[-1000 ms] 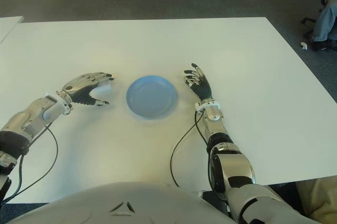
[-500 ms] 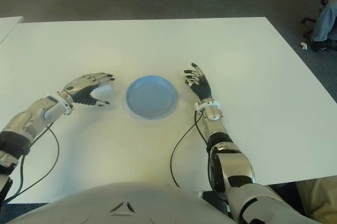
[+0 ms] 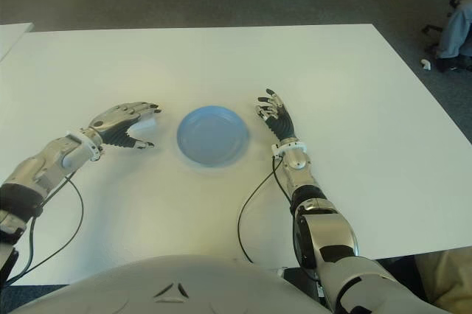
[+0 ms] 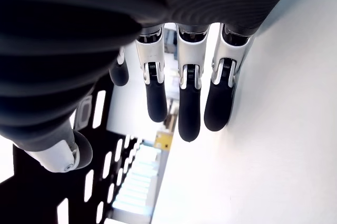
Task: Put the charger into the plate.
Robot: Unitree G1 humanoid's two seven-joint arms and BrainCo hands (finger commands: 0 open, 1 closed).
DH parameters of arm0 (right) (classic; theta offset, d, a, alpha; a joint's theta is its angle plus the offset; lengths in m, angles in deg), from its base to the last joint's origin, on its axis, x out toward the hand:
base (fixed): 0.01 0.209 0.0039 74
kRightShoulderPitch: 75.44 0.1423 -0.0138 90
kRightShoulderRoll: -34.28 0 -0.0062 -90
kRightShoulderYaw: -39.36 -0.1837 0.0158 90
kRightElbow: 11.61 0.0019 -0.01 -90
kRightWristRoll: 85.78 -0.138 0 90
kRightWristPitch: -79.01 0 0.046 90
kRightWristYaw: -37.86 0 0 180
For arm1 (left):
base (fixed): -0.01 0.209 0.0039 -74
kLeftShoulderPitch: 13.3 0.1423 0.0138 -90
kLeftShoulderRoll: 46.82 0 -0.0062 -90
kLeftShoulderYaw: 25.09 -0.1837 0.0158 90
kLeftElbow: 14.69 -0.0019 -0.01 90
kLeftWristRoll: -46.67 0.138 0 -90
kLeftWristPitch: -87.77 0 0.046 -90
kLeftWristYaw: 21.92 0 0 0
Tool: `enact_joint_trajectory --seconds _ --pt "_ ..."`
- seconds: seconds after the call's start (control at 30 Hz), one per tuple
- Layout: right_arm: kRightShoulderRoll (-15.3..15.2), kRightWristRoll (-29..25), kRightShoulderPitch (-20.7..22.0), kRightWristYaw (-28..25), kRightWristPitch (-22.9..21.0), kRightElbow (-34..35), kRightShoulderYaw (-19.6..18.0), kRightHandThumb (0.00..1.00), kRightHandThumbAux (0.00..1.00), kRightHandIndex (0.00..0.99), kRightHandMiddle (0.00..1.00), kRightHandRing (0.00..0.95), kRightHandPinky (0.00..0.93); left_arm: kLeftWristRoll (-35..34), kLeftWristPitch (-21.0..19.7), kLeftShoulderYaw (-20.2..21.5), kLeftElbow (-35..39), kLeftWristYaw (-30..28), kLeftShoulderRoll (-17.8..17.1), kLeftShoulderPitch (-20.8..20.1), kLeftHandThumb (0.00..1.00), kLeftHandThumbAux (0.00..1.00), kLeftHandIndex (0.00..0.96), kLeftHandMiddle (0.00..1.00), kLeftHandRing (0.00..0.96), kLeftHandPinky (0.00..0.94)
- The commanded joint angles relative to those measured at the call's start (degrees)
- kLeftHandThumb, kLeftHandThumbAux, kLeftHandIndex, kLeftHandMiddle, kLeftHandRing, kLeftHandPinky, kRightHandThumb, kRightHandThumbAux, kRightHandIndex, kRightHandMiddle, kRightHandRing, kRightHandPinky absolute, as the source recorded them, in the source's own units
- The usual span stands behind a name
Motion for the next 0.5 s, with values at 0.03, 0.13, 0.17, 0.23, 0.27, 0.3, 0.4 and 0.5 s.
enact_joint_trajectory --seconds 0.03,0.13,0.17,0.23,0.27,0.3,0.4,0.5 --pt "0.93 2.22 -3.95 0.67 -2.98 -3.22 1.74 0.080 0.537 0.000 0.238 0.332 0.345 8.11 -6.45 -4.63 -24.95 18.93 8.74 -15.61 0.023 0.355 0.000 0.000 0.000 0.000" --pt "0.85 2.37 -3.93 0.92 -3.11 -3.31 1.97 0.086 0.534 0.000 0.232 0.330 0.347 7.34 -5.95 -5.02 -30.53 21.06 9.89 -17.54 0.043 0.304 0.000 0.000 0.000 0.000" --pt "0.85 2.38 -3.90 0.97 -3.15 -3.38 2.04 0.088 0.532 0.000 0.228 0.328 0.350 7.19 -5.79 -5.20 -31.84 21.66 10.13 -18.04 0.054 0.291 0.000 0.000 0.000 0.000" --pt "0.82 2.40 -3.79 0.99 -3.18 -3.58 2.18 0.093 0.529 0.000 0.222 0.325 0.351 6.56 -5.60 -5.21 -35.07 22.64 10.75 -19.21 0.079 0.271 0.000 0.000 0.000 0.000" --pt "0.81 2.41 -3.68 1.04 -3.18 -3.73 2.25 0.096 0.527 0.000 0.220 0.323 0.351 6.03 -5.52 -5.04 -36.86 22.86 11.04 -19.75 0.092 0.261 0.000 0.000 0.000 0.000" --pt "0.79 2.41 -3.60 1.09 -3.18 -3.84 2.32 0.098 0.525 0.000 0.218 0.322 0.350 5.65 -5.42 -5.04 -38.23 23.12 11.26 -20.19 0.117 0.247 0.000 0.000 0.000 0.000" --pt "0.84 2.31 -3.40 1.05 -3.07 -4.18 2.38 0.102 0.522 0.000 0.216 0.322 0.350 4.52 -5.22 -4.91 -41.49 23.49 11.71 -21.07 0.155 0.227 0.000 0.000 0.000 0.000" --pt "0.95 1.86 -3.36 0.37 -2.80 -4.48 2.06 0.106 0.522 0.000 0.216 0.326 0.358 3.77 -5.25 -4.81 -43.78 23.97 12.25 -21.42 0.220 0.186 0.000 0.000 0.000 0.000"
